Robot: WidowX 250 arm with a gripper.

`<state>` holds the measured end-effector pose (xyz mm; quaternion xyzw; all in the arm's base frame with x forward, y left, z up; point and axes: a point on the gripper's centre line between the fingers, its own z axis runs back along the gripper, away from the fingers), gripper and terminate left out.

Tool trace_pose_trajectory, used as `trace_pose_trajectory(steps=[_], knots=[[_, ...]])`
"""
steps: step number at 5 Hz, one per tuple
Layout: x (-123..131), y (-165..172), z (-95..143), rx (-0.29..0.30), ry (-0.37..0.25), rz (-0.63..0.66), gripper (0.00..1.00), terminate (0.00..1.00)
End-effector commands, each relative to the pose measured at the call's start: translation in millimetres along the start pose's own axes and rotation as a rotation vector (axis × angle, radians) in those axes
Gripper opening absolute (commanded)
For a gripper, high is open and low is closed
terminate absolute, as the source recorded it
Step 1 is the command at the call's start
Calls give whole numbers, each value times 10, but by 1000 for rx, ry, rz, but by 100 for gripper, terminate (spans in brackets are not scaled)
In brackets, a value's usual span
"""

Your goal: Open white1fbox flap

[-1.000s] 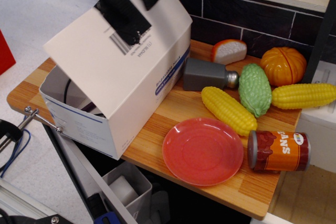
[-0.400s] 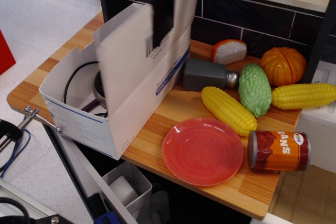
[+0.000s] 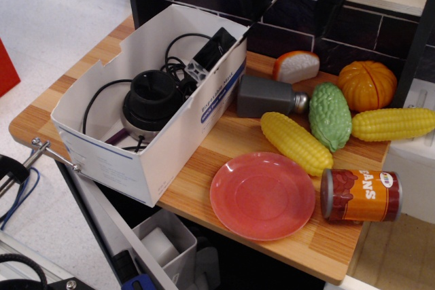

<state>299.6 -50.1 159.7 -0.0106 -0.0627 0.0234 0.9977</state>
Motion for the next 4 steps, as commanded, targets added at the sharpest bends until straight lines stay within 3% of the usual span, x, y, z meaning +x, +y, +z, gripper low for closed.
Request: trace_pose_trajectory(steps=[1, 3, 4], knots=[[36, -131, -74, -56, -71, 54, 100, 0], [39, -404, -316, -104, -97, 113, 100, 0], [26, -431, -374, -110, -122, 120, 100, 100]])
